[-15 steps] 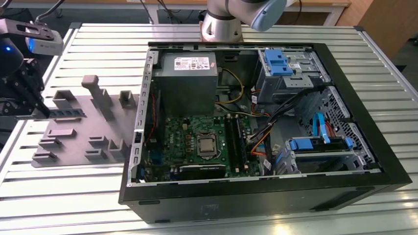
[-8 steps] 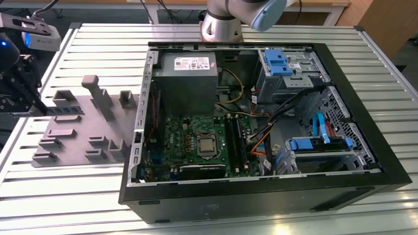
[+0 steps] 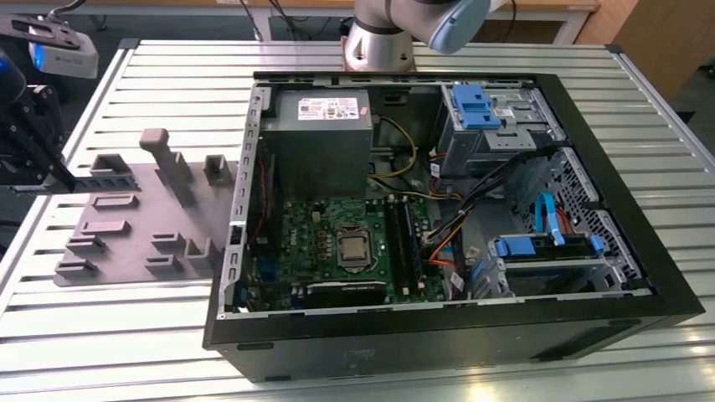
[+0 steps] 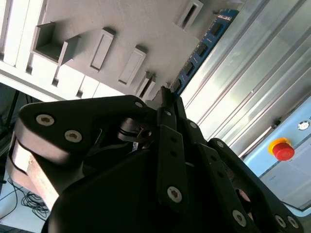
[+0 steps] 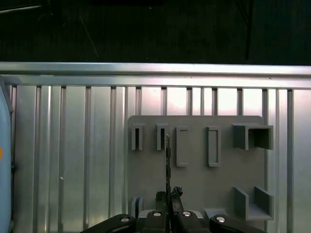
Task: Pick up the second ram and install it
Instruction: 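Pick up the second ram and move it above second insertion slot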
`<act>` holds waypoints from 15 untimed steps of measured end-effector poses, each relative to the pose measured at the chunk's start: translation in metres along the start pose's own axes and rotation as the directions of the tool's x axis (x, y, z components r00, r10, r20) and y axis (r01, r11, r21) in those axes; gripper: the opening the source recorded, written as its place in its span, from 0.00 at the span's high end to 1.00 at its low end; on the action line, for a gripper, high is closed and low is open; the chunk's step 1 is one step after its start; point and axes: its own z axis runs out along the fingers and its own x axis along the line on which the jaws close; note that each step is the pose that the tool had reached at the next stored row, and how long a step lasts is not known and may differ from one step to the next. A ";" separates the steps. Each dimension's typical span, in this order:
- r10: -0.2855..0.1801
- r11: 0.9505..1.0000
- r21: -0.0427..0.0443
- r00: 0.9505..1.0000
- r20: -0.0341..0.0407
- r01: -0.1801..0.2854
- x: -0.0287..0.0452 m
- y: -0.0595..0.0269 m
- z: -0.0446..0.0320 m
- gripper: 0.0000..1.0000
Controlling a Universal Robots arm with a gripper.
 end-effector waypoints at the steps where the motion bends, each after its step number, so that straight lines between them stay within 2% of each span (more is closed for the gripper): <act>1: 0.000 1.000 0.000 1.000 0.000 0.000 0.0000 0.0000 -0.0011 0.86; 8: 0.000 1.000 0.000 1.000 0.000 0.000 0.0000 0.0001 -0.0095 0.86; 9: 0.000 1.000 0.000 1.000 0.000 0.000 0.0000 0.0001 -0.0174 0.86; 15: 0.000 1.000 0.000 1.000 0.000 0.000 0.0000 0.0002 -0.0279 0.86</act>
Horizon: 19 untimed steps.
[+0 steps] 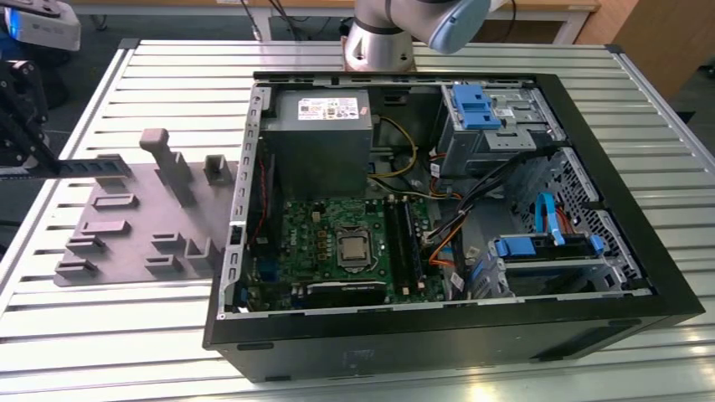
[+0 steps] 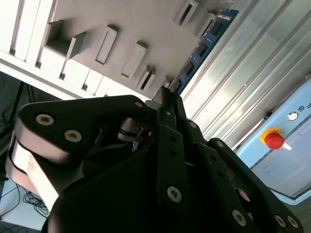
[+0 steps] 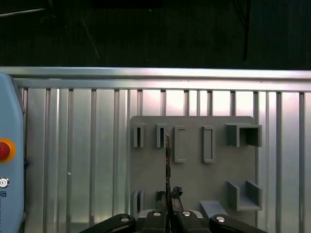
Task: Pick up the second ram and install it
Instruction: 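Pick up the second ram and move it above second insertion slot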
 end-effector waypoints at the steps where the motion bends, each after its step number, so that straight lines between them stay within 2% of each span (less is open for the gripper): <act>1: 0.000 1.000 0.000 1.000 0.000 0.000 0.0000 0.0000 -0.0015 0.86; 19: 0.000 1.000 0.000 1.000 0.000 0.000 0.0000 0.0002 -0.0345 0.86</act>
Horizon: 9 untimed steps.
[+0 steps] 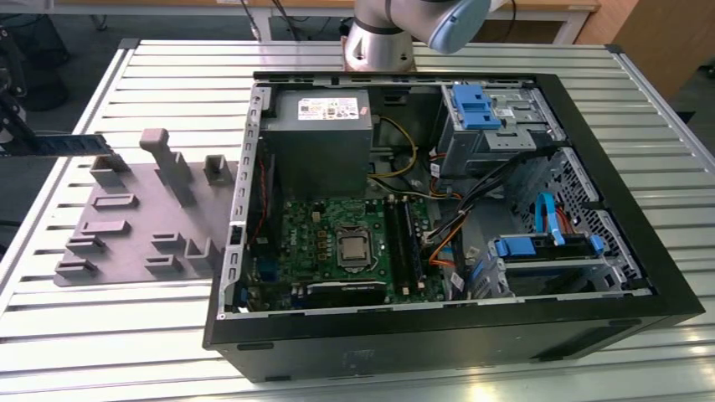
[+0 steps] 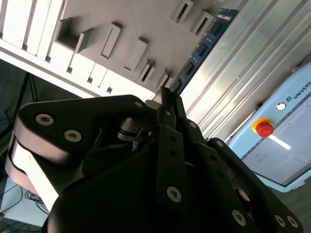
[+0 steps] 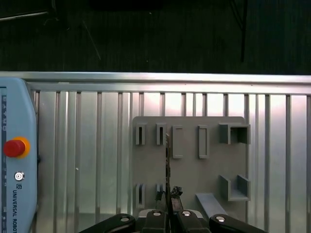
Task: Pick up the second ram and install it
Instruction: 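Pick up the second ram and move it above second insertion slot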
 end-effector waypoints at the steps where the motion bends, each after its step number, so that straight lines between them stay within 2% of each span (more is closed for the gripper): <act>1: 0.000 1.000 0.000 1.000 0.000 0.000 0.0000 0.0000 -0.0019 0.86; 9: 0.000 1.000 0.000 1.000 0.000 0.000 -0.0001 -0.0009 -0.0043 0.86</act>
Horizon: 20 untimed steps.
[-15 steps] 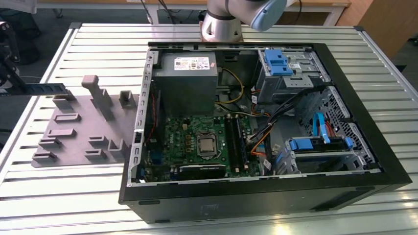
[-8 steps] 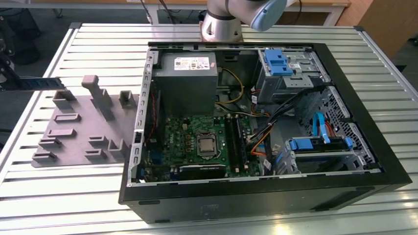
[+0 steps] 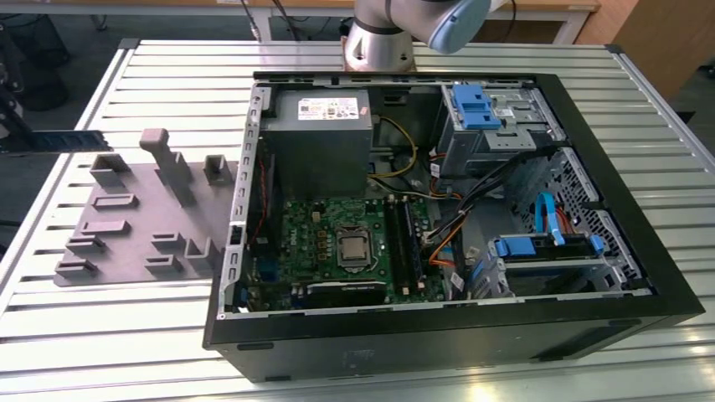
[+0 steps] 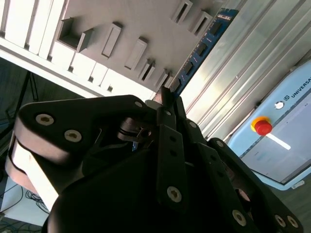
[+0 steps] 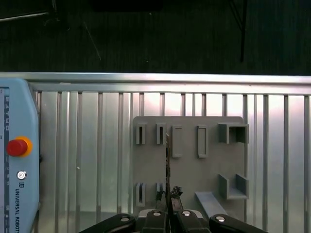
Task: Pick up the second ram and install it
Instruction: 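Pick up the second ram and move it above second insertion slot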
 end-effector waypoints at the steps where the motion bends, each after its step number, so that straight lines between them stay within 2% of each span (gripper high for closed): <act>1: 0.000 1.000 0.000 1.000 0.000 0.000 0.0000 -0.0008 0.0001 0.86; 20: 0.000 1.000 0.000 1.000 0.000 0.000 0.0000 -0.0280 0.0000 0.86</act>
